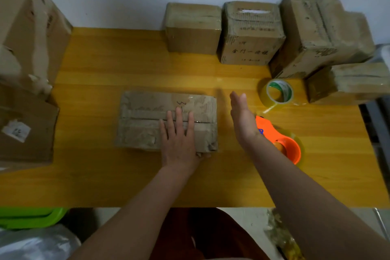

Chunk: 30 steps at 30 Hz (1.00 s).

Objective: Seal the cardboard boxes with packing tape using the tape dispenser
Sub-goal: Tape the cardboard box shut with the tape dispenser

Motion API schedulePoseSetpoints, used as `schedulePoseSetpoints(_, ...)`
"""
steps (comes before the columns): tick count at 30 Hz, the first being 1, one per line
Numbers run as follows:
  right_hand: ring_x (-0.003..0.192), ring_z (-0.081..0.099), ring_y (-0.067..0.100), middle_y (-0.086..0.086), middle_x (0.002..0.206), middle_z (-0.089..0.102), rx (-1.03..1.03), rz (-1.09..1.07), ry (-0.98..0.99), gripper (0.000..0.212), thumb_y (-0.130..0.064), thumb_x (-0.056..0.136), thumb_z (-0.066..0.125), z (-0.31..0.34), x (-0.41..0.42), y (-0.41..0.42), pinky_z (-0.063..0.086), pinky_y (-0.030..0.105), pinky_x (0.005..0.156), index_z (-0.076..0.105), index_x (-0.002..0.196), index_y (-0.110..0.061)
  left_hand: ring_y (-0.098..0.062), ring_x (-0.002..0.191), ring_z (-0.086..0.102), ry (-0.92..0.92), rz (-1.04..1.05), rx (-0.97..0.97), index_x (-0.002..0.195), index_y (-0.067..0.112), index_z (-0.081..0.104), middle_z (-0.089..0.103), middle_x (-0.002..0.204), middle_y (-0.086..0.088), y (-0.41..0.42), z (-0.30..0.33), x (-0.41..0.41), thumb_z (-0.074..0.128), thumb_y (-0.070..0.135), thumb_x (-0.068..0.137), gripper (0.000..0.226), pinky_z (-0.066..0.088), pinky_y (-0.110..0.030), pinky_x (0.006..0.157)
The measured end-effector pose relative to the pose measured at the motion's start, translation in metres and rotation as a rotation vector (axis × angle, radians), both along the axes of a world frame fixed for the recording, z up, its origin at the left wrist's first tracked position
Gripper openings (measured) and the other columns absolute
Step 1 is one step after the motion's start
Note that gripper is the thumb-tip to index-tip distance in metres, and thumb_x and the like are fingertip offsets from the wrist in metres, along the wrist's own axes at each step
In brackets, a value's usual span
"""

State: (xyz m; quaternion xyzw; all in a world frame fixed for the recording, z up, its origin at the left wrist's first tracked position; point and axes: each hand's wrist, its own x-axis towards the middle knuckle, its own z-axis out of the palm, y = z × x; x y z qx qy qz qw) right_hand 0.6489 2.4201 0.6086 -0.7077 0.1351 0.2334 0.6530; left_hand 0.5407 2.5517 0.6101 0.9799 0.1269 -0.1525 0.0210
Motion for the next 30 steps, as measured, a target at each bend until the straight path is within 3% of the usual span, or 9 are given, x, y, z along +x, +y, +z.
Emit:
schedulePoseSetpoints(2, 0.138, 0.034, 0.005, -0.012, 0.149, 0.038, -0.069, 0.087, -0.049, 0.070, -0.071, 0.090, 0.028, 0.005, -0.030, -0.007, 0.025, 0.025, 0.110, 0.037, 0.146, -0.029, -0.040, 0.146, -0.015, -0.018, 0.023, -0.007, 0.150, 0.016, -0.019, -0.020, 0.158, -0.019, -0.006, 0.000, 0.006, 0.043, 0.090, 0.068, 0.127, -0.011, -0.053, 0.117)
schedulePoseSetpoints(7, 0.136, 0.033, 0.002, -0.009, 0.150, 0.035, 0.062, 0.119, -0.063, 0.048, -0.036, 0.105, 0.021, -0.004, -0.069, 0.005, 0.028, 0.021, 0.112, 0.031, 0.149, -0.021, -0.040, 0.146, -0.012, -0.035, 0.036, -0.019, 0.151, 0.016, -0.015, -0.014, 0.159, -0.020, -0.009, -0.003, 0.008, 0.047, 0.087, 0.069, 0.126, -0.013, -0.049, 0.116)
schedulePoseSetpoints(13, 0.137, 0.039, 0.012, -0.002, 0.146, 0.046, 0.162, 0.251, 0.103, 0.079, -0.077, 0.081, 0.037, -0.018, -0.047, -0.003, 0.023, 0.041, 0.118, 0.043, 0.143, -0.028, -0.039, 0.144, -0.021, 0.011, 0.005, -0.071, 0.150, 0.017, -0.020, -0.025, 0.157, -0.018, -0.005, 0.003, 0.009, 0.060, 0.074, 0.073, 0.126, -0.013, -0.048, 0.114)
schedulePoseSetpoints(15, 0.135, 0.040, 0.012, -0.002, 0.146, 0.045, 0.083, 0.119, 0.112, 0.103, -0.089, 0.067, 0.041, -0.006, -0.044, -0.011, 0.023, 0.037, 0.117, 0.043, 0.143, -0.020, -0.033, 0.146, -0.020, 0.010, -0.065, -0.112, 0.151, 0.023, -0.018, -0.025, 0.158, -0.010, 0.013, 0.008, 0.006, 0.069, 0.065, 0.073, 0.124, -0.005, -0.048, 0.116)
schedulePoseSetpoints(17, 0.132, 0.042, 0.014, 0.003, 0.146, 0.046, 0.141, -0.115, 0.060, 0.083, -0.074, 0.086, 0.034, -0.008, -0.050, -0.017, 0.026, 0.031, 0.114, 0.043, 0.141, -0.013, -0.026, 0.148, -0.010, -0.060, -0.161, -0.115, 0.153, 0.029, -0.007, -0.013, 0.162, -0.003, 0.038, 0.008, 0.000, 0.066, 0.064, 0.075, 0.113, 0.003, -0.048, 0.118)
schedulePoseSetpoints(20, 0.130, 0.047, 0.012, 0.001, 0.139, 0.053, 0.280, -0.142, 0.021, 0.051, -0.040, 0.104, 0.015, -0.007, -0.080, 0.002, 0.036, 0.027, 0.107, 0.050, 0.135, -0.019, -0.026, 0.149, -0.005, -0.115, -0.249, -0.021, 0.153, 0.032, -0.003, -0.006, 0.163, 0.002, 0.059, 0.003, -0.011, 0.054, 0.072, 0.079, 0.102, -0.009, -0.051, 0.116)
schedulePoseSetpoints(22, 0.118, 0.055, 0.008, -0.004, 0.127, 0.061, 0.198, -0.173, 0.001, 0.045, -0.039, 0.105, 0.019, -0.008, -0.089, 0.022, 0.046, 0.020, 0.094, 0.056, 0.127, -0.027, -0.028, 0.148, -0.011, -0.089, -0.226, 0.004, 0.152, 0.034, -0.009, -0.012, 0.162, 0.002, 0.057, -0.004, -0.015, 0.049, 0.072, 0.081, 0.100, -0.011, -0.053, 0.115)
schedulePoseSetpoints(25, 0.102, 0.060, 0.011, -0.001, 0.109, 0.065, 0.029, -0.384, -0.035, 0.043, -0.031, 0.106, 0.026, -0.008, -0.076, 0.044, 0.049, 0.009, 0.073, 0.062, 0.124, -0.014, -0.029, 0.148, -0.015, -0.069, -0.195, 0.019, 0.152, 0.033, -0.013, -0.016, 0.161, 0.002, 0.051, -0.006, -0.012, 0.046, 0.071, 0.083, 0.098, -0.010, -0.053, 0.116)
schedulePoseSetpoints(30, 0.092, 0.067, 0.022, 0.005, 0.091, 0.070, -0.179, -0.626, -0.016, 0.044, -0.038, 0.102, 0.037, -0.029, -0.056, 0.067, 0.054, 0.033, 0.079, 0.073, 0.096, -0.013, -0.029, 0.147, -0.017, -0.086, -0.152, 0.009, 0.152, 0.032, -0.014, -0.018, 0.161, 0.002, 0.048, -0.009, -0.011, 0.045, 0.070, 0.085, 0.097, -0.011, -0.047, 0.116)
